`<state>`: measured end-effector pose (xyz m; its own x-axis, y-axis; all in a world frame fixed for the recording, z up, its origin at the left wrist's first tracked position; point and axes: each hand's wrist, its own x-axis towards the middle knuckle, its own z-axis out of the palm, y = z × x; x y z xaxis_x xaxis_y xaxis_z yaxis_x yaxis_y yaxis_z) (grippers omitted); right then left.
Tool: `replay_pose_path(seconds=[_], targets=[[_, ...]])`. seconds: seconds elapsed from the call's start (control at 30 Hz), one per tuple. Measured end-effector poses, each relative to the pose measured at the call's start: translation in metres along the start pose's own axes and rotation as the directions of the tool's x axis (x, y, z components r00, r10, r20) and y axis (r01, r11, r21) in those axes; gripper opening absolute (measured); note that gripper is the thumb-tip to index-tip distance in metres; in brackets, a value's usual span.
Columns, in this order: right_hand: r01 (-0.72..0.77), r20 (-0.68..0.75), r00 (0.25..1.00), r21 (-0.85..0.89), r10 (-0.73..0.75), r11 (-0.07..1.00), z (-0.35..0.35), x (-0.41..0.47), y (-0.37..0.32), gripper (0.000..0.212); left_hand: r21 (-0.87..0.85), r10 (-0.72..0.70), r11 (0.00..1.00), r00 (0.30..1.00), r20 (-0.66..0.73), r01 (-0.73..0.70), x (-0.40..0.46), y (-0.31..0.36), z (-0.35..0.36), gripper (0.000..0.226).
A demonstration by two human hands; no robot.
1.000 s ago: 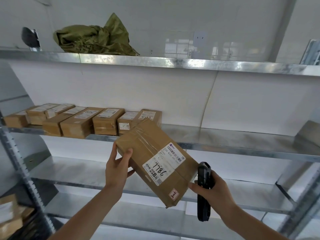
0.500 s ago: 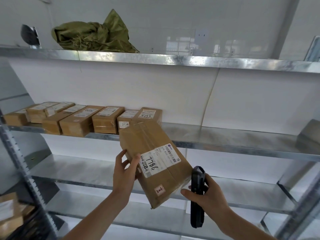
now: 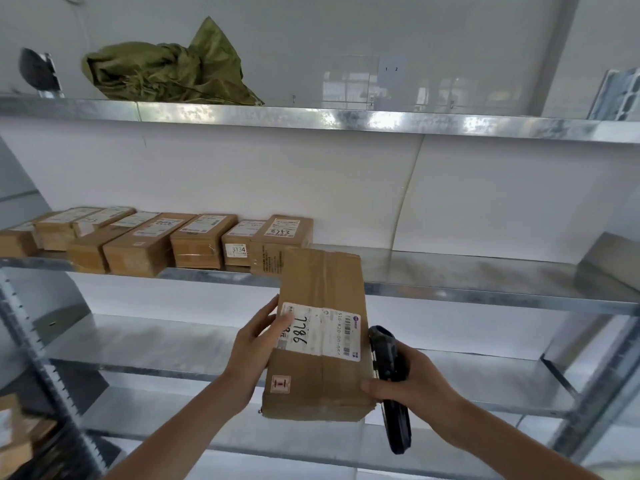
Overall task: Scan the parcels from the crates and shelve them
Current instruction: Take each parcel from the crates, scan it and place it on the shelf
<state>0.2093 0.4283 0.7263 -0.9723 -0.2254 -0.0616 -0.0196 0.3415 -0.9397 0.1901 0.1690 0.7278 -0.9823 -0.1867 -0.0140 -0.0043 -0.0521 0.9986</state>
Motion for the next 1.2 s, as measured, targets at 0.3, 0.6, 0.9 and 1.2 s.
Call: replay_pose_path(seconds=[0.3, 0.6, 0.9, 1.2], targets=[[0.043, 0.002, 0.999, -0.197, -0.043, 0.98, -0.01, -0.01, 0.001, 0.055, 0.183, 0.048, 0.981, 0.995, 0.089, -0.064, 0.001, 0.007, 0.0, 0.034], [0.082, 0.082, 0.996, -0.876, -0.022, 0.476, -0.042, -0.012, -0.028, 0.083, 0.209, 0.164, 0.962, 0.983, 0.077, -0.177, 0.0, 0.013, 0.0, 0.039], [0.014, 0.012, 1.0, -0.975, -0.01, 0.221, -0.06, -0.017, -0.031, 0.083, 0.246, 0.205, 0.945, 0.977, 0.062, -0.214, 0.002, 0.01, -0.002, 0.048], [-0.011, -0.011, 1.0, -0.985, 0.0, 0.172, -0.065, -0.014, -0.032, 0.085, 0.222, 0.2, 0.953, 0.979, 0.047, -0.206, 0.006, 0.008, -0.001, 0.038]])
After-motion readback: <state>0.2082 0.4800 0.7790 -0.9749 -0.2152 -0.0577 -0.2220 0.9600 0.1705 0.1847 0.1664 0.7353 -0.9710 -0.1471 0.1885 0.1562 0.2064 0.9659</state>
